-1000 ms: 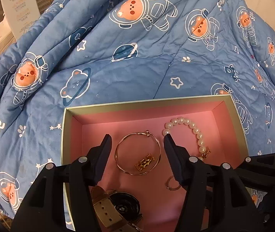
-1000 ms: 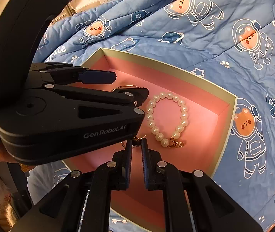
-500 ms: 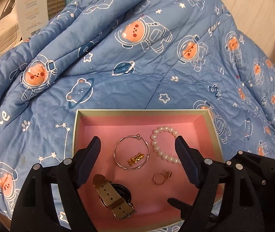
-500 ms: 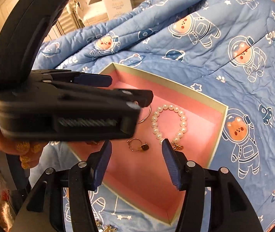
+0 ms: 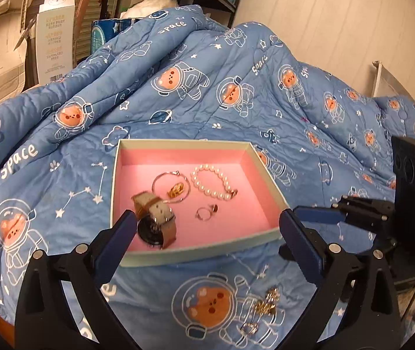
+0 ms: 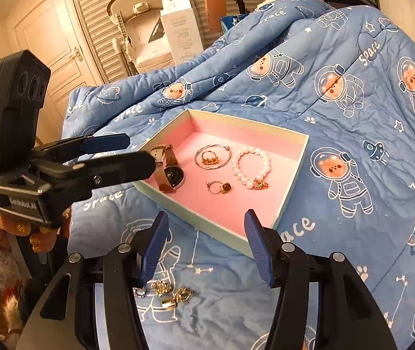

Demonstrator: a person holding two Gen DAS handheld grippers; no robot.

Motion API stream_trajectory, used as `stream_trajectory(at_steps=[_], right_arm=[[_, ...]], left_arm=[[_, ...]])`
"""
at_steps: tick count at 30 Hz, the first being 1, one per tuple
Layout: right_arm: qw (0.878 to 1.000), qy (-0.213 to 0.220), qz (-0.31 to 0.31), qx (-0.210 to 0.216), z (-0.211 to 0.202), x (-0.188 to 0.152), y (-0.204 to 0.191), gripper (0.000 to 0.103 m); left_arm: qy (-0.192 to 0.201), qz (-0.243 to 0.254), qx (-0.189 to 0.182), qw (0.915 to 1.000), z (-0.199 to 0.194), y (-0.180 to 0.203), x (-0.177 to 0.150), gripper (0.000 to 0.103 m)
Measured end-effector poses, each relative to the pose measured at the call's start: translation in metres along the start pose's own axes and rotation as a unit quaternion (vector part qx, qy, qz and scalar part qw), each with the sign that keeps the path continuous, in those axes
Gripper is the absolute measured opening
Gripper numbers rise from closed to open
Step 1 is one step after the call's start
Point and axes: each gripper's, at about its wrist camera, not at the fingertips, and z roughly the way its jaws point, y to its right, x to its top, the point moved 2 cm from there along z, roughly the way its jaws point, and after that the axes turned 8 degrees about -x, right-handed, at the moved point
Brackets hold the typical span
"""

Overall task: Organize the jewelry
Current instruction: 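Withdraw both grippers from the box toward the earrings on the quilt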

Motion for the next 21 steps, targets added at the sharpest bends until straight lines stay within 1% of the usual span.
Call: stream_trajectory(at_steps=[4,8,11,12,13,15,17,19,21], right_arm=[[1.0,-0.001,-0.023,-0.014,-0.009,-0.022,-0.006,0.053],[0.999,-0.006,-0.032,-0.023,-0.011,-0.042,-0.01,0.053],[0.999,-0.015,-0.022,-0.024,-0.01,-0.057,-0.008,0.053],[0.999,-0.019,-0.018,-0.023,-0.009,-0.061,-0.007,0.051],[0.999,-0.022,-0.013,-0.022,-0.008,-0.065,-0.007,0.049],[0.999,-0.028,-0.006,-0.019,-0.007,-0.073,-0.007,0.044],[0.999,-0.032,-0.002,-0.018,-0.005,-0.078,-0.008,0.041],[0.999,-0.034,0.008,-0.016,-0.004,-0.081,-0.007,0.039],[0.999,-0.031,0.019,-0.016,-0.005,-0.083,-0.006,0.038]], left_arm=[[-0.01,0.039,0.01,0.9991,-0.011,0.008,-0.04,0.096],[-0.026,0.052,0.01,0.9983,-0.017,0.014,-0.073,0.096],[-0.028,0.058,0.01,0.9979,-0.022,0.019,-0.091,0.095],[-0.026,0.059,0.009,0.9978,-0.023,0.022,-0.095,0.092],[-0.024,0.06,0.009,0.9979,-0.024,0.024,-0.098,0.086],[-0.022,0.06,0.003,0.998,-0.025,0.028,-0.104,0.08],[-0.027,0.062,-0.002,0.9977,-0.022,0.032,-0.108,0.075],[-0.035,0.069,0.001,0.997,-0.017,0.037,-0.112,0.067],[-0.042,0.076,0.0,0.9963,-0.013,0.041,-0.114,0.063]])
